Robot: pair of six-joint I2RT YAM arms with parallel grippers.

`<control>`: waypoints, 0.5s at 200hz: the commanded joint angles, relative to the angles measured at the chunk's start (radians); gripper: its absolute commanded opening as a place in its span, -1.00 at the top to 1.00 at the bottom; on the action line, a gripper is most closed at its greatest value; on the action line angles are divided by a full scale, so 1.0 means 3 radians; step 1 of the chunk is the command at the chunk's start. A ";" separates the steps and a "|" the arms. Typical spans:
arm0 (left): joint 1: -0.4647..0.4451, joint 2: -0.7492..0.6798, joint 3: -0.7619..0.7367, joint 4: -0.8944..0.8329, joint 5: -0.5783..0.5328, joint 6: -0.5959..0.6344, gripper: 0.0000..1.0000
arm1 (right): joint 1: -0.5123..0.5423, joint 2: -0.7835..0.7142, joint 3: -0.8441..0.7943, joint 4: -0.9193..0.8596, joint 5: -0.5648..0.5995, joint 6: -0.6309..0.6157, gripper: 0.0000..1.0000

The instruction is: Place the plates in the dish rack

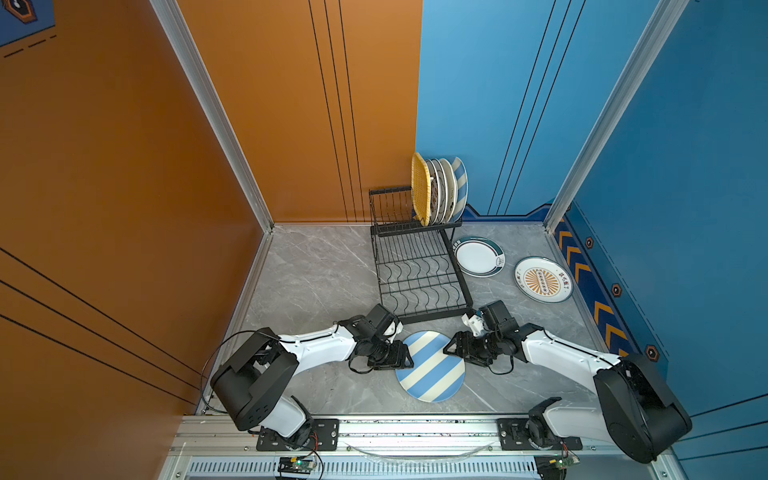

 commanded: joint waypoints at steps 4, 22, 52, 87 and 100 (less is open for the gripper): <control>-0.0001 0.0266 -0.0051 0.0259 0.0091 0.0102 -0.19 | 0.0077 0.0217 -0.0203 0.0036 -0.0195 -0.0077 -0.48; 0.0033 0.0313 -0.0045 0.0288 0.0135 0.0141 -0.19 | 0.0037 0.0198 -0.0217 0.0041 -0.0249 -0.0089 -0.47; 0.0100 0.0395 -0.0056 0.0328 0.0205 0.0209 -0.18 | -0.0060 0.0213 -0.0218 -0.0001 -0.0353 -0.0157 -0.42; 0.0181 0.0418 -0.0130 0.0496 0.0243 0.0135 -0.16 | -0.0138 0.0256 -0.0267 -0.0104 -0.0454 -0.0248 -0.39; 0.0202 0.0403 -0.0134 0.0535 0.0250 0.0115 -0.16 | -0.0137 0.0214 -0.0292 -0.0123 -0.0464 -0.0237 -0.38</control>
